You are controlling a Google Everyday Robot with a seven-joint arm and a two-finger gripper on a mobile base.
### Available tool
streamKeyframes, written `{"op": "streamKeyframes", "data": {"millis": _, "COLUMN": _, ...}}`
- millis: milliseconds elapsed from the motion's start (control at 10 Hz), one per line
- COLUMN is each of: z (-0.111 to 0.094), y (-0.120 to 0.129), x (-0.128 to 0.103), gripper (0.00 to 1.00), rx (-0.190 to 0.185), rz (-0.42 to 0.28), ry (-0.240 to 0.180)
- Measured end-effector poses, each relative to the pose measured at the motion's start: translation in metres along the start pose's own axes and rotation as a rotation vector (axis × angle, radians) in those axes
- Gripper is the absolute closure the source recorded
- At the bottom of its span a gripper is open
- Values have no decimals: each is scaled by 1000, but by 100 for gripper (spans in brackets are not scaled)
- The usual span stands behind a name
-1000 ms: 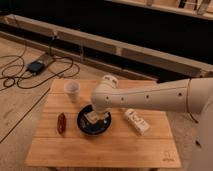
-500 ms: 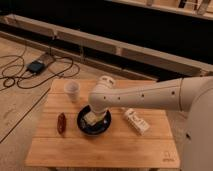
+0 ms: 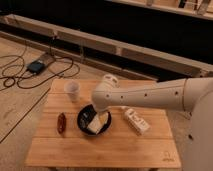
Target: Place the white sponge in the ceramic bowl
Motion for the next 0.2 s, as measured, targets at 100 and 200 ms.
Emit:
{"op": "streamKeyframes", "data": {"millis": 100, "z": 0, "y": 0, "x": -1, "gripper": 20, "rx": -2, "rz": 1, "ry": -2}}
{"op": "streamKeyframes", "data": {"millis": 200, "z": 1, "y": 0, "x": -3, "gripper": 20, "rx": -3, "rz": -2, "ry": -4}}
